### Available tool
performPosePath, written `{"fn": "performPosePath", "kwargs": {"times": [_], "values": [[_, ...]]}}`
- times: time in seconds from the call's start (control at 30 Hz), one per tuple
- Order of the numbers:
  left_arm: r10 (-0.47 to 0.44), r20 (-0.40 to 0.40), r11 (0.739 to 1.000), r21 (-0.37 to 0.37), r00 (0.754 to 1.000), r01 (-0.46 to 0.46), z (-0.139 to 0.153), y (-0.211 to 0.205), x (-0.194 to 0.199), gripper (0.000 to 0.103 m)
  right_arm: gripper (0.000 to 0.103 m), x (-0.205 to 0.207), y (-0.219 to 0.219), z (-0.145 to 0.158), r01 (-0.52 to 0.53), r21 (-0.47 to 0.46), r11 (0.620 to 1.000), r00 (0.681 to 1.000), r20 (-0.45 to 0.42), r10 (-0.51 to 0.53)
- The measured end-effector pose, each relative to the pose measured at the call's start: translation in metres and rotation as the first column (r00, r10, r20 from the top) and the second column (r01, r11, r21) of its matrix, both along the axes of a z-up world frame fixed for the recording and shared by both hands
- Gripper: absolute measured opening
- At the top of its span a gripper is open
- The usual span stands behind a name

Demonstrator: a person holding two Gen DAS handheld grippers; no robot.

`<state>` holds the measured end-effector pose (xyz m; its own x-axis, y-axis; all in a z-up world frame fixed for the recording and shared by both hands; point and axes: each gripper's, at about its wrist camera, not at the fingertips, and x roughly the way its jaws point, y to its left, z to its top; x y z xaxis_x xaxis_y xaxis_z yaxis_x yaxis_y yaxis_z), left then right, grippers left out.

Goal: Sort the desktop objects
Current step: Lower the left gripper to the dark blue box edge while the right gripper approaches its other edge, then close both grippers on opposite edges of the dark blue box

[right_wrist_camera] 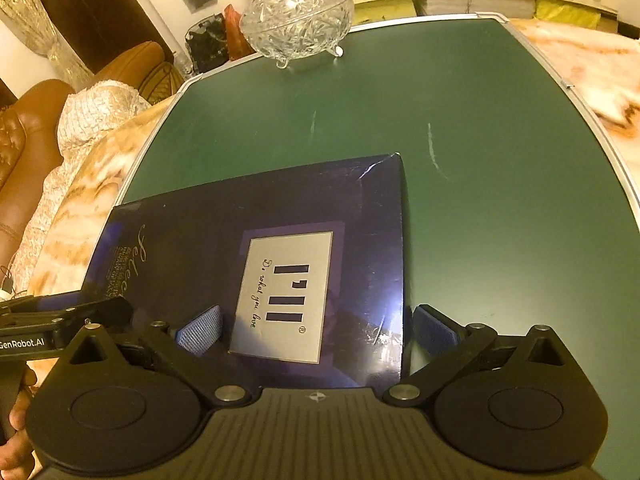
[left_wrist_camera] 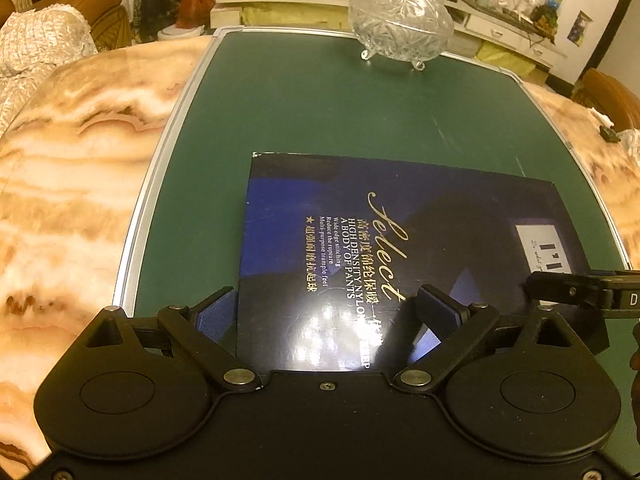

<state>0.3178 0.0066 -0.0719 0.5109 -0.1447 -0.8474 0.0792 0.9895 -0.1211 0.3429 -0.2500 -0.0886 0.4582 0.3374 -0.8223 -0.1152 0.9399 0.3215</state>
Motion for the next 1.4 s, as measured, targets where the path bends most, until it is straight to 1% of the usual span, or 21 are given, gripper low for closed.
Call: {"fn": "performPosePath", "kwargs": {"times": [0.1, 0.2, 0.43, 0.5, 0.6, 0.7, 0.83, 1.0, 1.03, 1.1, 1.2, 1.33, 1.4], "values": [[0.002, -0.002, 1.000, -0.004, 1.000, -0.002, 0.000, -0.002, 0.000, 0.097, 0.103, -0.003, 0.005, 0.002, -0.010, -0.021, 1.000, 1.000, 0.012, 0.010], [0.006, -0.008, 1.000, -0.005, 1.000, -0.006, 0.001, -0.002, -0.002, 0.097, 0.103, -0.007, 0.012, 0.006, -0.021, -0.063, 0.998, 0.999, 0.041, 0.024], [-0.001, -0.017, 1.000, -0.004, 1.000, 0.001, 0.003, -0.007, -0.004, 0.097, 0.103, -0.012, 0.013, 0.008, -0.018, -0.099, 0.995, 0.998, 0.063, 0.025], [-0.006, -0.014, 1.000, 0.005, 1.000, 0.006, 0.001, -0.008, -0.005, 0.098, 0.103, -0.013, 0.009, 0.007, -0.024, -0.092, 0.995, 0.998, 0.064, 0.030], [-0.007, -0.013, 1.000, -0.011, 1.000, 0.007, 0.002, -0.004, -0.007, 0.096, 0.103, -0.015, 0.004, 0.007, -0.026, -0.073, 0.997, 0.998, 0.060, 0.031], [-0.017, -0.014, 1.000, -0.015, 1.000, 0.016, 0.003, -0.002, -0.010, 0.095, 0.103, -0.014, -0.003, 0.004, -0.014, -0.034, 0.999, 1.000, 0.025, 0.015], [-0.022, -0.010, 1.000, -0.007, 1.000, 0.021, 0.002, -0.003, -0.013, 0.097, 0.103, -0.017, -0.005, 0.001, -0.006, -0.014, 1.000, 1.000, 0.019, 0.006], [-0.012, -0.021, 0.999, -0.032, 1.000, 0.011, 0.001, 0.004, -0.021, 0.097, 0.103, -0.026, -0.012, 0.001, -0.009, -0.003, 1.000, 1.000, 0.022, 0.009], [-0.012, -0.022, 0.999, -0.033, 1.000, 0.011, 0.001, 0.002, -0.021, 0.097, 0.103, -0.027, -0.012, -0.001, -0.008, 0.013, 1.000, 1.000, 0.015, 0.008], [-0.013, -0.022, 0.999, -0.033, 1.000, 0.012, 0.000, -0.001, -0.022, 0.098, 0.103, -0.027, -0.008, -0.002, -0.003, 0.009, 1.000, 1.000, 0.016, 0.003], [-0.010, -0.014, 1.000, -0.002, 1.000, 0.010, 0.000, -0.010, -0.023, 0.100, 0.103, -0.026, -0.001, 0.001, -0.001, -0.018, 1.000, 1.000, 0.019, 0.001], [-0.011, -0.012, 1.000, -0.010, 1.000, 0.011, 0.004, -0.009, -0.028, 0.101, 0.103, -0.032, 0.003, 0.008, -0.019, -0.039, 0.999, 0.999, 0.044, 0.021], [-0.011, -0.003, 1.000, -0.007, 1.000, 0.011, 0.009, -0.010, -0.029, 0.101, 0.103, -0.034, 0.003, 0.012, -0.011, -0.038, 0.999, 0.999, 0.051, 0.013]]}}
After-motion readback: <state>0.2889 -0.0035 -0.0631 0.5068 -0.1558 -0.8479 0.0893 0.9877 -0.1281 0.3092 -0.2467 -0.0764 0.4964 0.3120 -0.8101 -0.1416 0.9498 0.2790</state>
